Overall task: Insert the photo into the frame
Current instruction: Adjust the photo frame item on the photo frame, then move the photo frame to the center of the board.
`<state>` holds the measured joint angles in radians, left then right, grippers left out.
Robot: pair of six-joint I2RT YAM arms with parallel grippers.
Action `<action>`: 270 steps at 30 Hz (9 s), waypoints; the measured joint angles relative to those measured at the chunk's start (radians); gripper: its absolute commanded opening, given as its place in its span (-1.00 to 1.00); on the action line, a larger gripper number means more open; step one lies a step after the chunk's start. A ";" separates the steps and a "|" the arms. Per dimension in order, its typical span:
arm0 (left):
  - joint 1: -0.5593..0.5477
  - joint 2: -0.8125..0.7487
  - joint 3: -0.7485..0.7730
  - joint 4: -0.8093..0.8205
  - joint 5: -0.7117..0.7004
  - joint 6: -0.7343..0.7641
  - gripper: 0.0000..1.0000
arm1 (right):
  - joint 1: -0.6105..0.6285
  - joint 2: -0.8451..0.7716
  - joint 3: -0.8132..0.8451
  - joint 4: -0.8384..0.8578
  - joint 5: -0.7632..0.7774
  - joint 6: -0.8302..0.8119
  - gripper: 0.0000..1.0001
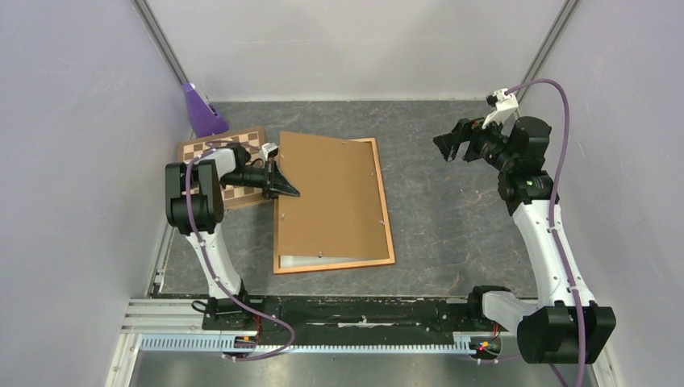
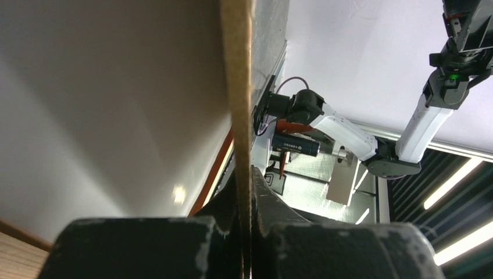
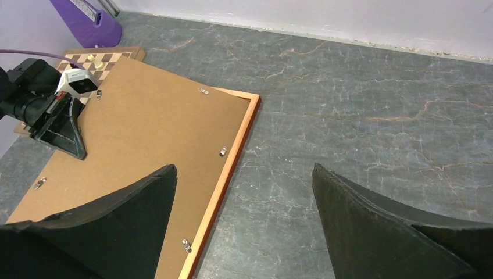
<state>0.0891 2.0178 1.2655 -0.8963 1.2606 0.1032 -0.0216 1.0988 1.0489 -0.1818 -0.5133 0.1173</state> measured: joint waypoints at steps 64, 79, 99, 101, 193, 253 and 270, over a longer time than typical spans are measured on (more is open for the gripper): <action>-0.005 0.280 0.209 -0.626 0.110 0.798 -0.70 | 0.059 -0.021 -0.130 0.023 0.064 -0.026 0.77; -0.005 0.283 0.209 -0.629 0.134 0.805 -0.95 | 0.059 -0.028 -0.131 0.023 0.068 -0.026 0.77; -0.006 0.287 0.209 -0.631 0.135 0.805 -0.95 | 0.059 -0.029 -0.131 0.023 0.071 -0.025 0.78; -0.006 0.289 0.210 -0.633 0.135 0.805 -0.95 | 0.059 -0.029 -0.131 0.023 0.071 -0.025 0.77; -0.036 -0.182 -0.156 0.404 -0.079 -0.438 -0.95 | 0.059 -0.047 -0.129 -0.016 0.130 -0.063 0.79; 0.014 -0.252 -0.070 0.111 -0.018 -0.224 -0.95 | 0.480 0.740 0.030 0.076 0.498 -0.073 -0.04; 0.041 -0.278 -0.069 0.108 0.011 -0.223 -0.95 | 0.422 0.752 0.047 0.077 0.507 -0.084 -0.40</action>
<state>0.1299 1.7401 1.1961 -0.7883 1.2716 -0.1200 0.4004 1.8507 1.0958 -0.1051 -0.0067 0.0338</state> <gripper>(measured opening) 0.064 0.313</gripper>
